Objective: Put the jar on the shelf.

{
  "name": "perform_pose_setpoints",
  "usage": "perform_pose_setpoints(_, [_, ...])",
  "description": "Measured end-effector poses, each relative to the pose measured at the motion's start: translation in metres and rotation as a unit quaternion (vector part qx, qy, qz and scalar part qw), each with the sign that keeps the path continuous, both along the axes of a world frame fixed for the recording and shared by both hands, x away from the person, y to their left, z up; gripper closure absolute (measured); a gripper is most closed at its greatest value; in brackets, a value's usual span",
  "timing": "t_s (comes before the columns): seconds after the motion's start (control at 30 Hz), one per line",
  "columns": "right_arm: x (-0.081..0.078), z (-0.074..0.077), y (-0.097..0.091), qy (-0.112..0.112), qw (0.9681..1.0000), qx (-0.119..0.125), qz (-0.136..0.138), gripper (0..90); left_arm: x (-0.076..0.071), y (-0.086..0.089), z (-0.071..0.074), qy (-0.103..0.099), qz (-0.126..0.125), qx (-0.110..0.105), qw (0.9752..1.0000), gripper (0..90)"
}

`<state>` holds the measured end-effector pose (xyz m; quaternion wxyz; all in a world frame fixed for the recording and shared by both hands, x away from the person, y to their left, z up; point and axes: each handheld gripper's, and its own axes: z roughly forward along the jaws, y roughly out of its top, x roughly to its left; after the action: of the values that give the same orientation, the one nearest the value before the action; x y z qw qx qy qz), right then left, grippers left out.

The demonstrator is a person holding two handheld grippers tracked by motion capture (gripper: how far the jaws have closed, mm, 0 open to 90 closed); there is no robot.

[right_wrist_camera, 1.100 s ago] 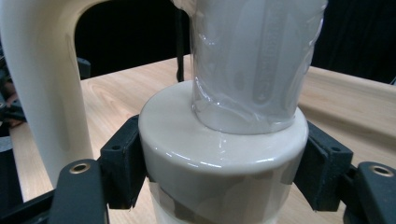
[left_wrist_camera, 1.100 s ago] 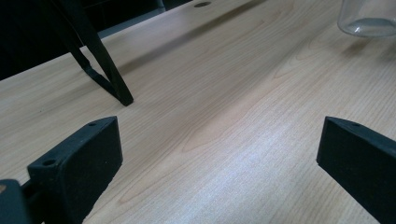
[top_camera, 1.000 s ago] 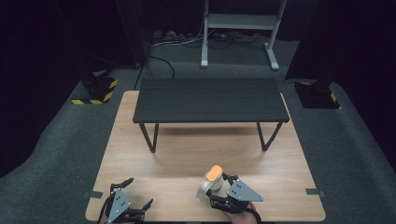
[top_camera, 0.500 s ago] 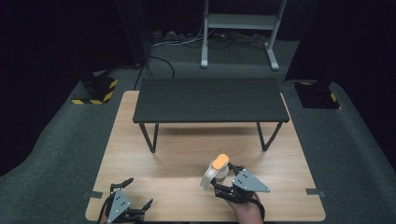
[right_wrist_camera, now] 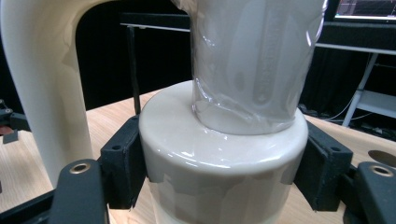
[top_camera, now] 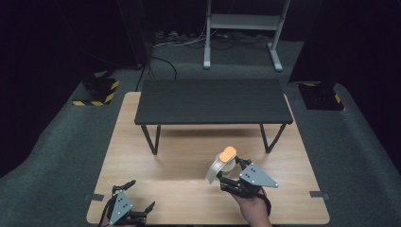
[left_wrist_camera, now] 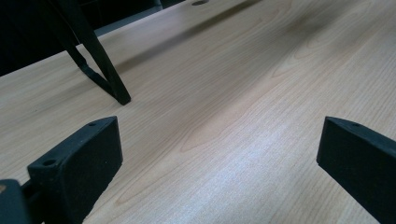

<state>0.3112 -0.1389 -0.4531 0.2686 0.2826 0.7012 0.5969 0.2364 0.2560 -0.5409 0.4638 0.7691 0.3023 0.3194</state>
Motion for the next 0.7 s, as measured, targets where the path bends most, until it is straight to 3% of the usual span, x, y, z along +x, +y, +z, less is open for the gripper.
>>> perform_pose_setpoints(0.7, [0.013, 0.035, 0.001, -0.030, 0.9994, 0.012, -0.011, 28.9, 0.000, 0.000, 0.000, -0.002, 0.001, -0.001, 1.0000, 0.7])
